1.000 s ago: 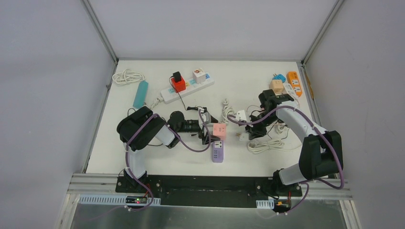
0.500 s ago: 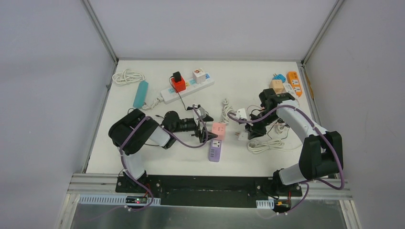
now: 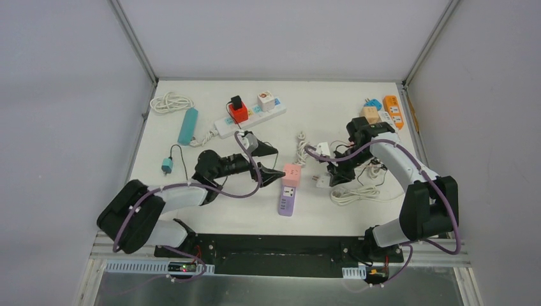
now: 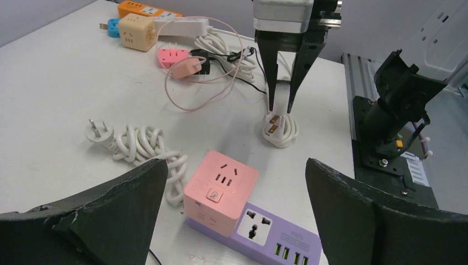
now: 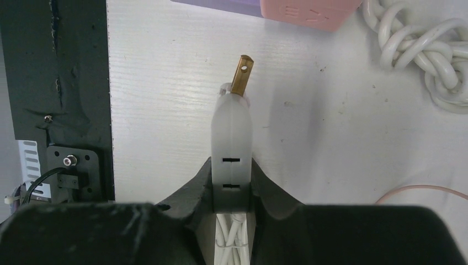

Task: Pull the plug off the socket
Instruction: Place the plug at the center of the board.

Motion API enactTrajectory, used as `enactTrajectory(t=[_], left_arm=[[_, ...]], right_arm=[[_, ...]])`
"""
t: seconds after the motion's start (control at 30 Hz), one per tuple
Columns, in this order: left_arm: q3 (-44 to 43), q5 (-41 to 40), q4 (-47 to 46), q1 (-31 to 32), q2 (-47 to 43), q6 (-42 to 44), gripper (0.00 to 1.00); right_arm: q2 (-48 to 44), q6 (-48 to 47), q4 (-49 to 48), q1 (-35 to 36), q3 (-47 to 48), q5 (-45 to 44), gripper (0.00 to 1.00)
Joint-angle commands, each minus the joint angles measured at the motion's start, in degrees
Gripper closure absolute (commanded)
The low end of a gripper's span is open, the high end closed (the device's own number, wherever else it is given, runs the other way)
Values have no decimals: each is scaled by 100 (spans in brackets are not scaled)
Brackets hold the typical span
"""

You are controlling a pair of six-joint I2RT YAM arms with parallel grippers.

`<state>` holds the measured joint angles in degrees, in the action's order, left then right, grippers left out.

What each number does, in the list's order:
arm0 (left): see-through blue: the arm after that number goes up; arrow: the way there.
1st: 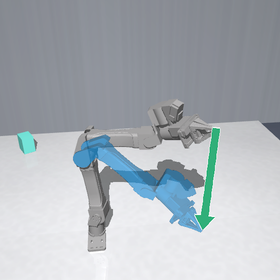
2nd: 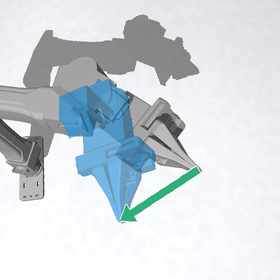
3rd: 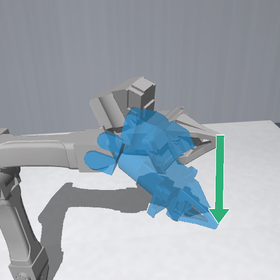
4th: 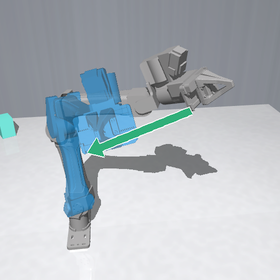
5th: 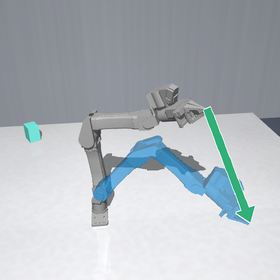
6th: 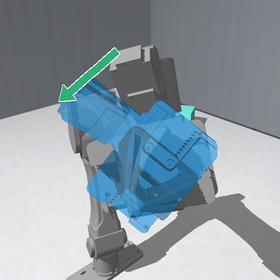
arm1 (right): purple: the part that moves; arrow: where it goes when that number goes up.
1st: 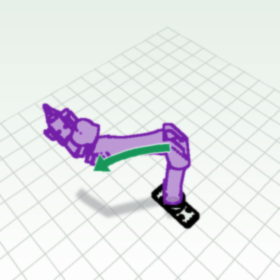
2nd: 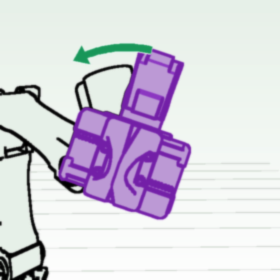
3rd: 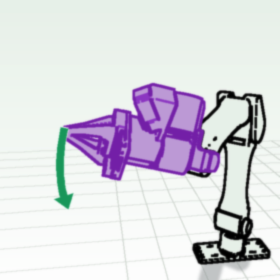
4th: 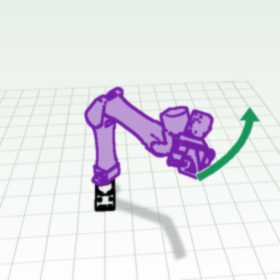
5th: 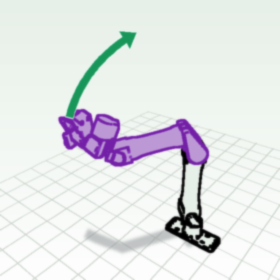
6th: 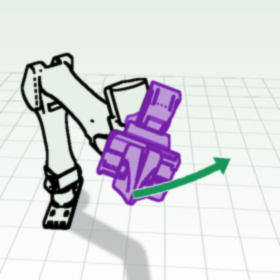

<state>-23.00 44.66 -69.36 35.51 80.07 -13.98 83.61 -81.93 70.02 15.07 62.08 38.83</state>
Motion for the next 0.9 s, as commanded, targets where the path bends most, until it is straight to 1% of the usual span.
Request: enactTrajectory(t=[0.0, 0.1, 0.2, 0.3, 0.6, 0.87], left_arm=[[-1, -468, 1558, -53, -1002, -77, 1], [46, -676, 2144, -53, -1614, -82, 1], [200, -846, 2217, -53, -2032, -190, 1], [305, -942, 2212, -53, -2229, -342, 1], [495, -1213, 1842, -53, -2200, -723, 1], [473, -1347, 1776, -53, -2023, -930, 1]], right_arm=[[-218, 18, 187, -27, 294, 469, 100], [-223, 32, 221, -15, 313, 539, 100], [-231, 45, 237, -6, 326, 594, 100], [-236, 70, 240, 17, 326, 623, 100], [-249, 132, 239, 50, 351, 687, 100], [-240, 184, 236, 66, 372, 705, 100]])
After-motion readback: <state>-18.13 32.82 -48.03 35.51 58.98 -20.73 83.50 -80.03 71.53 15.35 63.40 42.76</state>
